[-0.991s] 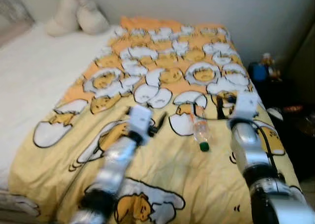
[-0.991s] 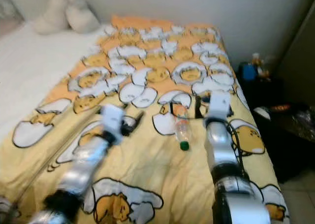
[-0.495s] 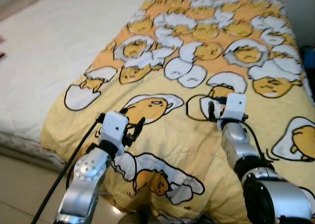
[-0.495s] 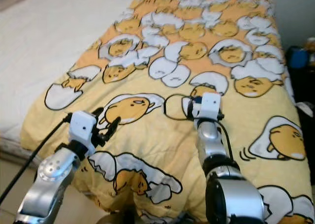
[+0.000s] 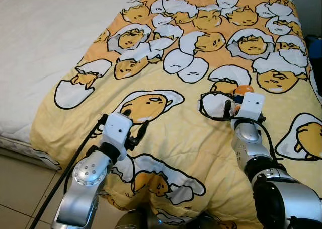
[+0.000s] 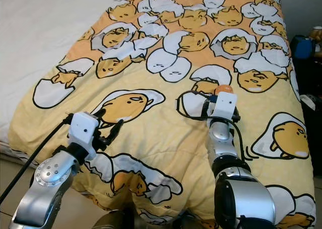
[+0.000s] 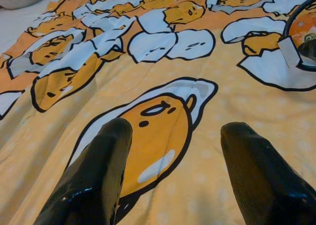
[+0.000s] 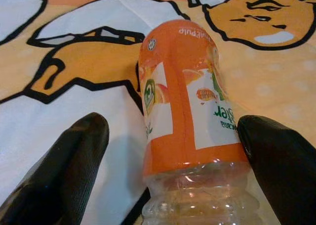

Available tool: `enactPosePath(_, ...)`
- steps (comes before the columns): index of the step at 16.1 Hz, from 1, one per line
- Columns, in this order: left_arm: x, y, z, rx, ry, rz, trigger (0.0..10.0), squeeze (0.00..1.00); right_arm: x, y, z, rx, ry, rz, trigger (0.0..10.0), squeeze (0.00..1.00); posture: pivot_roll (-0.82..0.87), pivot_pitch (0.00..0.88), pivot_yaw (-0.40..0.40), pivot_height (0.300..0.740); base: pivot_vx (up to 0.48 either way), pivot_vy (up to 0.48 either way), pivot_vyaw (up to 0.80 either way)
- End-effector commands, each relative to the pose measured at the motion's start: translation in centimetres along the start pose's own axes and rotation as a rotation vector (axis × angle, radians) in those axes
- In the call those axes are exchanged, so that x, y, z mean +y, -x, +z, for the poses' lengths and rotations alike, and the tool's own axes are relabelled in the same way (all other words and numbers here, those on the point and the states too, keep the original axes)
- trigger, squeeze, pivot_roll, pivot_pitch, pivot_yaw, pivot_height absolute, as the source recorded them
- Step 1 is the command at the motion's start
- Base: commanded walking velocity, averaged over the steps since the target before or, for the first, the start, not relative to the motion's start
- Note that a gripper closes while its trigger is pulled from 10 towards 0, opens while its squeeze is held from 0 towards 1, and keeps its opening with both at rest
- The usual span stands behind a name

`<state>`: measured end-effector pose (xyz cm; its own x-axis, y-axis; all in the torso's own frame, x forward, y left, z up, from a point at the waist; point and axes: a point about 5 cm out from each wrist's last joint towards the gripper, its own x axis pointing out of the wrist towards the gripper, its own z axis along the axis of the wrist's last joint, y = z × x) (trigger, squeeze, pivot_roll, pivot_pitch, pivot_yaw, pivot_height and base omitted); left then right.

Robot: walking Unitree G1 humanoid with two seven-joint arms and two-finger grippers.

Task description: Clean up the room

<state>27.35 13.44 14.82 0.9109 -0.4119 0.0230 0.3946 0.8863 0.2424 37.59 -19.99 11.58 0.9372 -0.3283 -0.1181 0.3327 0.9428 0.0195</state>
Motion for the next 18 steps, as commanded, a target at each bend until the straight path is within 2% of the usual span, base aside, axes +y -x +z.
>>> enactPosePath(1,-0.1,0.2,-0.2,0.018,-0.009,-0.002,10.0,0.00,-0.8,0.8,-2.9,0.119,0.009,-0.025,10.0,0.00,0.38,0.324,0.044,0.740,0.000,0.000,0.00)
enactPosePath(2,-0.2,0.1,-0.2,0.021,-0.007,-0.003,10.0,0.00,-0.9,0.9,-3.3,0.145,0.005,-0.020,10.0,0.00,0.37,0.320,0.044,0.740,0.000,0.000,0.00)
enactPosePath(3,-0.2,-0.1,-0.2,0.019,-0.008,-0.006,10.0,0.00,-0.8,1.0,-3.7,0.188,-0.036,-0.012,0.0,0.00,0.37,0.315,0.043,0.740,0.000,0.000,0.00)
enactPosePath(5,-0.2,-0.4,-0.3,0.019,-0.008,-0.007,10.0,0.00,-0.6,0.9,-3.6,0.217,-0.084,-0.001,0.0,0.00,0.35,0.308,0.038,0.740,0.000,0.000,0.00)
enactPosePath(6,-0.5,-0.8,-0.4,0.015,-0.007,-0.015,10.0,0.00,-0.7,1.0,-4.1,0.256,-0.143,-0.006,0.0,0.00,0.34,0.293,0.030,0.740,0.000,0.000,0.00)
enactPosePath(7,-0.5,-0.8,-0.4,0.014,-0.006,-0.017,10.0,0.00,-0.6,1.0,-4.1,0.262,-0.154,-0.003,0.0,0.00,0.34,0.293,0.030,0.740,0.000,0.000,0.00)
enactPosePath(11,-0.9,-2.7,-0.5,-0.004,-0.005,-0.030,10.0,0.00,-1.1,0.8,-3.8,0.255,-0.168,0.007,0.0,0.00,0.29,0.222,0.011,0.740,0.000,0.000,0.00)
enactPosePath(13,-1.1,-3.4,-0.8,-0.002,-0.010,-0.037,10.0,0.00,-1.3,0.8,-3.9,0.248,-0.134,0.018,0.0,0.00,0.28,0.186,0.004,0.740,0.000,0.000,0.00)
enactPosePath(14,-1.2,-4.3,-1.1,0.000,0.018,-0.027,10.0,0.00,-1.7,0.6,-3.4,0.209,-0.117,0.027,0.0,0.00,0.25,0.098,-0.003,0.740,0.000,0.000,0.00)
enactPosePath(16,-1.3,-5.1,-1.4,0.003,0.054,-0.017,10.0,0.00,-1.8,0.4,-2.8,0.169,-0.104,0.041,0.0,0.00,0.23,0.048,-0.005,0.740,0.000,0.000,0.00)
enactPosePath(17,-1.6,-5.6,-1.6,0.009,0.071,-0.012,10.0,0.00,-1.8,0.2,-1.9,0.111,-0.089,0.045,0.0,0.00,0.22,0.000,-0.007,0.740,0.000,0.000,0.00)
enactPosePath(18,-1.7,-6.1,-1.9,0.019,0.081,-0.004,10.0,0.00,-1.7,0.1,-0.9,0.033,-0.064,0.053,0.0,0.00,0.21,0.000,-0.005,0.740,0.000,0.000,0.00)
